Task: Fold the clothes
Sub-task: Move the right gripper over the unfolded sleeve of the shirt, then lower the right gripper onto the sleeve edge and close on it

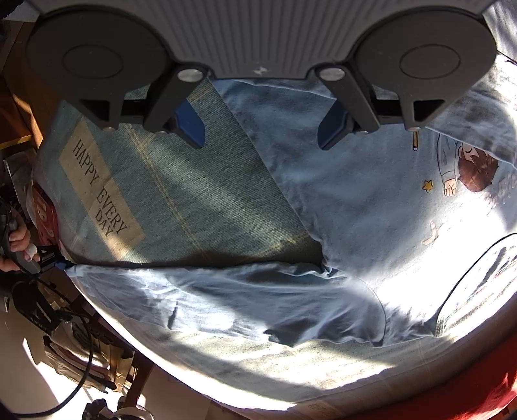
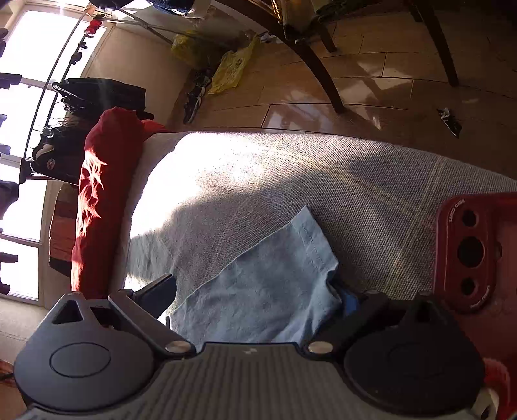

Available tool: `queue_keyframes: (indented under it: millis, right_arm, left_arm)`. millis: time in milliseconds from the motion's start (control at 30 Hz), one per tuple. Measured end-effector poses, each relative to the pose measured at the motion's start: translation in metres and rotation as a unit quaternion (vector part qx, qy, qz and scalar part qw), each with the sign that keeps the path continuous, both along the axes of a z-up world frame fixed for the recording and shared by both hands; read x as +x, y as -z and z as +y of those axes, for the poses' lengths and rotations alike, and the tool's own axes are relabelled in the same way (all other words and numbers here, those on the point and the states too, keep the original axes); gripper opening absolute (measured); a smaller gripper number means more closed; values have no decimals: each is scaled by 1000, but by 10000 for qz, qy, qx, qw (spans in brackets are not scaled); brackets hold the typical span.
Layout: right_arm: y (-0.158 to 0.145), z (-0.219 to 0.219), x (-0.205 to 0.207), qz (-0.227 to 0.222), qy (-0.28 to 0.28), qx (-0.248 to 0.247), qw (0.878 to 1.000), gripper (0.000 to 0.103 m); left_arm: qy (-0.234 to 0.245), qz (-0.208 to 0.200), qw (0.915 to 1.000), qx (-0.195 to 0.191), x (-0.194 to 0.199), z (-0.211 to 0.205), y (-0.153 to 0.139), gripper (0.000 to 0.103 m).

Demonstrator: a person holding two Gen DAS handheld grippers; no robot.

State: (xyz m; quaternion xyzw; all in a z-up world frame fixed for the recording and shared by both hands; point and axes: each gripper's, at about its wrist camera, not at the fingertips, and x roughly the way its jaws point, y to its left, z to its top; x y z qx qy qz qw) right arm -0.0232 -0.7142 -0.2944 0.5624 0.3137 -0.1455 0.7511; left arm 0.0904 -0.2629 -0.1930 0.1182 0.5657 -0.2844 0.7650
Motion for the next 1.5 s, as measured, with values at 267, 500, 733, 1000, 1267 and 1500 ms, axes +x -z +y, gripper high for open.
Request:
queue_keyframes:
  millis: [267,500,733,1000,1267,1500]
  right_arm:
    - [-3,1,3,311,-108,-233,9992,83]
    - [-4,1,1,615,-94,-310,9976,63]
    - [-5,4,9,542,-120,-293,9980,83]
    - [-6,9,20,508,-112,-289,9982,103]
    - [-5,15,14,403,58,-400,9984,103]
    - [-16,24,40,1004,-660,-866,9890,103]
  left_arm:
    - [-83,-29,9999,-51,1,6,-2,77]
    - [-188,-9,9998,-91,-1,17,-1,77]
    - [-252,30,9996,-109,-1,26,2,77]
    - [-355,109,9992,-131,0,35,5,77]
    - [-364,226,9990,-151,-1,36,8,77]
    - [-196,143,9996,-170,0,31,3,77]
